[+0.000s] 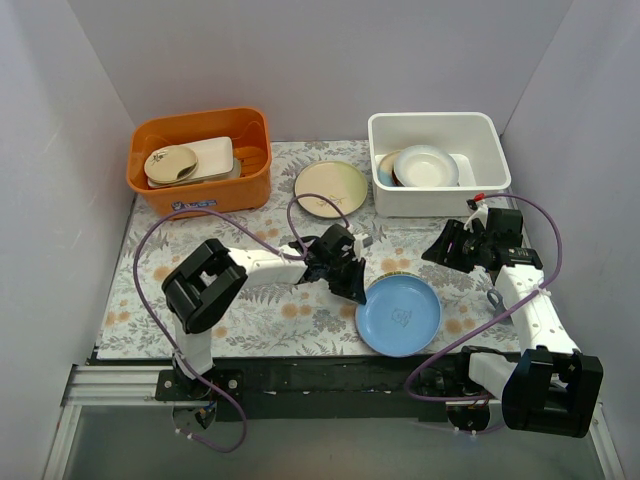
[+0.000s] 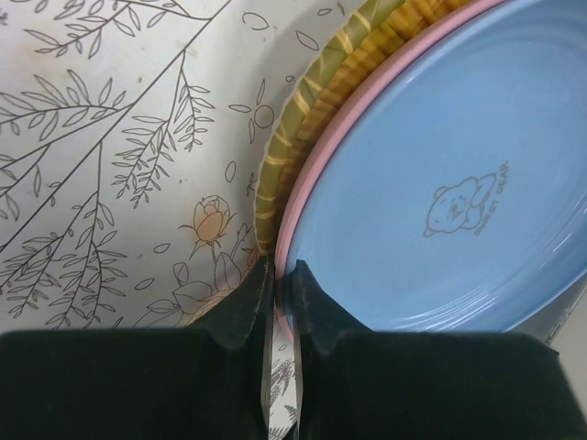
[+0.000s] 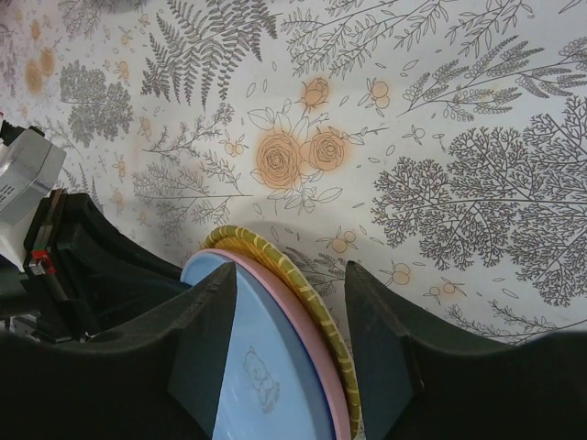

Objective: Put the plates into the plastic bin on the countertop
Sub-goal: Pick up the plate at the center of the board, then place the plate in the plastic bin.

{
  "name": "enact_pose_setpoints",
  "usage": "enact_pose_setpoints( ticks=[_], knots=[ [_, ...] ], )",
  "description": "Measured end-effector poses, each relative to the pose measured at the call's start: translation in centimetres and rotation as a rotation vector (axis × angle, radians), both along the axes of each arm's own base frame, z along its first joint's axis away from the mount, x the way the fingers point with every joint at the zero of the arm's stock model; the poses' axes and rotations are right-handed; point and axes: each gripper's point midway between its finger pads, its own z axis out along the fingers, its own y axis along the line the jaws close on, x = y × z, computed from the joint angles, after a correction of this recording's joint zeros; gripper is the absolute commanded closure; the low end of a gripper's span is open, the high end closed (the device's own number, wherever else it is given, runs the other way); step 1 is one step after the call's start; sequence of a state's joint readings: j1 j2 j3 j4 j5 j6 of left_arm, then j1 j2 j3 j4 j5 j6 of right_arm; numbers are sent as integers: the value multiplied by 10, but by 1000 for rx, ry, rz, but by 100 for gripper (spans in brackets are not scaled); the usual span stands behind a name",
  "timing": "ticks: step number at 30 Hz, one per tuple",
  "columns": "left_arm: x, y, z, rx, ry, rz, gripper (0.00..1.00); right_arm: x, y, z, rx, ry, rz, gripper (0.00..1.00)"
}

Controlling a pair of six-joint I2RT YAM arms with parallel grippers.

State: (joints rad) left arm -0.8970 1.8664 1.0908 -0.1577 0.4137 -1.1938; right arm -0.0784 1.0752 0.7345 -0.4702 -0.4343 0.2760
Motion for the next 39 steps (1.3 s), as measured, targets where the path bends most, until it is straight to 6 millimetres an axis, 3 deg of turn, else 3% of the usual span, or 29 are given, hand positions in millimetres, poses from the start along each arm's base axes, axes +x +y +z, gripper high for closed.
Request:
enact_pose_setpoints(
  ticks=[8, 21, 26, 31, 39],
  knots=[
    [17, 17, 7, 47, -58, 89, 100, -1, 5, 2, 21, -4, 22, 41],
    [62, 78, 16, 95, -68, 308, 100, -4, 17, 16, 75, -56, 92, 41],
    [69, 83, 28, 77, -88, 332, 100, -6, 31, 23, 104, -87, 156, 43],
    [68, 84, 29, 79, -86, 332, 100, -15, 61, 19, 106, -81, 268, 47],
    [66, 82, 30, 68, -76, 323, 100, -15, 61, 2, 62, -36, 253, 60]
  ],
)
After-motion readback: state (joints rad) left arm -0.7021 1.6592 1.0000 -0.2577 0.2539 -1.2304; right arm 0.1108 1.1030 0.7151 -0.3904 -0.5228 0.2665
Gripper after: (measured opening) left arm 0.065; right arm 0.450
